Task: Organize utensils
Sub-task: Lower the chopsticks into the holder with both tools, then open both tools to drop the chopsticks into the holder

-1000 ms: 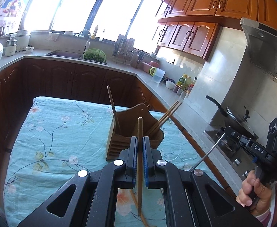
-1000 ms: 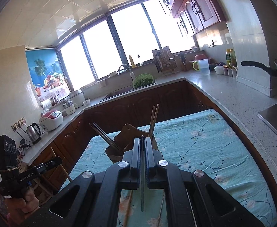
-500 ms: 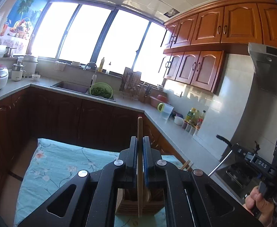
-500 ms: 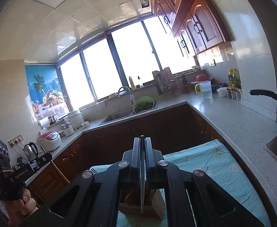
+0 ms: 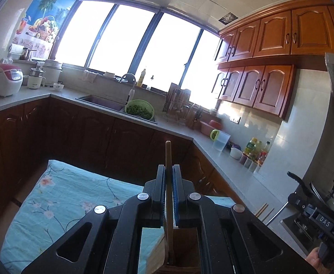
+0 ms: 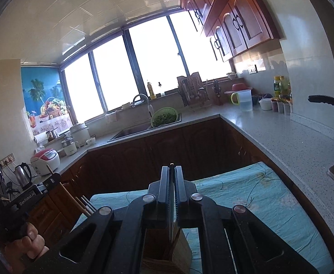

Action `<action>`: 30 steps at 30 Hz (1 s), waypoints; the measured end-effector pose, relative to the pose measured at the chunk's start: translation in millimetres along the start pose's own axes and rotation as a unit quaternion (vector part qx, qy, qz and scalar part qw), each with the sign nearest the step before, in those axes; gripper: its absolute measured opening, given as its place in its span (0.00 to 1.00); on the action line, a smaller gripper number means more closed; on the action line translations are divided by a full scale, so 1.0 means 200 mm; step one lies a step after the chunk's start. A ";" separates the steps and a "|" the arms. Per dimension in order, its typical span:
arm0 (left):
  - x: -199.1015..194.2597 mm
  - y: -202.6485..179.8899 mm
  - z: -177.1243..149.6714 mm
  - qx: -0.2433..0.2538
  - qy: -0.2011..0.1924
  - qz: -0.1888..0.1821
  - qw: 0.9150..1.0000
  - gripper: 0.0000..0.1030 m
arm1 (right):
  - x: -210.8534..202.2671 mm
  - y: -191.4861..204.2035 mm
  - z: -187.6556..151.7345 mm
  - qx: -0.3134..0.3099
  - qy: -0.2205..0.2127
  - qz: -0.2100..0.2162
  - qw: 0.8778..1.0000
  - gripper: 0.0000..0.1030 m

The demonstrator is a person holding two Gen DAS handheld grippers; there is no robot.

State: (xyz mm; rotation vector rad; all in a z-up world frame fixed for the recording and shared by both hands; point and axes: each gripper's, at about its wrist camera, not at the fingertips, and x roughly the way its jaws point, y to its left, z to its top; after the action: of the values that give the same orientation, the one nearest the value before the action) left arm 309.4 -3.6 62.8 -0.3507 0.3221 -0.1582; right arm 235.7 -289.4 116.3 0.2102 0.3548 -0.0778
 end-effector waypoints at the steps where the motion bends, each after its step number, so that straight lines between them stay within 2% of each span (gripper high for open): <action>1: 0.02 0.00 -0.04 -0.001 0.005 -0.001 1.000 0.03 | 0.02 0.00 -0.03 0.001 0.006 -0.001 1.000 0.04; 9: 0.13 -0.01 -0.18 0.016 0.051 -0.005 0.999 0.05 | 0.13 -0.05 -0.15 0.022 0.050 -0.004 0.999 0.04; 17: 0.16 0.01 -0.07 0.020 0.066 -0.009 0.998 0.05 | 0.15 -0.08 -0.17 0.029 0.061 -0.008 0.998 0.05; 22: 0.15 0.04 -0.06 0.024 0.067 -0.006 0.997 0.05 | 0.16 -0.09 -0.16 0.037 0.063 -0.005 0.997 0.05; 24: 0.15 0.05 -0.06 0.021 0.074 -0.009 0.997 0.05 | 0.16 -0.10 -0.16 0.042 0.066 0.000 0.997 0.10; 25: 0.15 0.05 -0.05 0.017 0.079 -0.012 0.997 0.09 | 0.16 -0.10 -0.15 0.047 0.066 0.003 0.997 0.10; 26: 0.14 0.05 -0.05 0.013 0.081 -0.016 0.996 0.20 | 0.15 -0.11 -0.15 0.052 0.066 0.008 0.996 0.13; 27: 0.12 0.06 -0.04 0.006 0.078 -0.018 0.997 0.27 | 0.14 -0.11 -0.15 0.057 0.065 0.012 0.996 0.20; 28: 0.10 0.06 -0.04 0.002 0.073 -0.016 0.997 0.40 | 0.13 -0.12 -0.15 0.062 0.062 0.016 0.996 0.25; 29: 0.07 0.07 -0.03 0.001 0.066 -0.014 0.998 0.47 | 0.11 -0.13 -0.14 0.066 0.058 0.019 0.996 0.36; 30: 0.05 0.07 -0.02 0.000 0.061 -0.012 0.998 0.50 | 0.09 -0.13 -0.13 0.070 0.052 0.022 0.996 0.49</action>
State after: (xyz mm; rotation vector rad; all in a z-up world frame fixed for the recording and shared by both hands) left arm 318.9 6.3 51.3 -0.3460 0.4386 -0.2044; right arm 240.2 -310.2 80.7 0.3618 0.4483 -0.0478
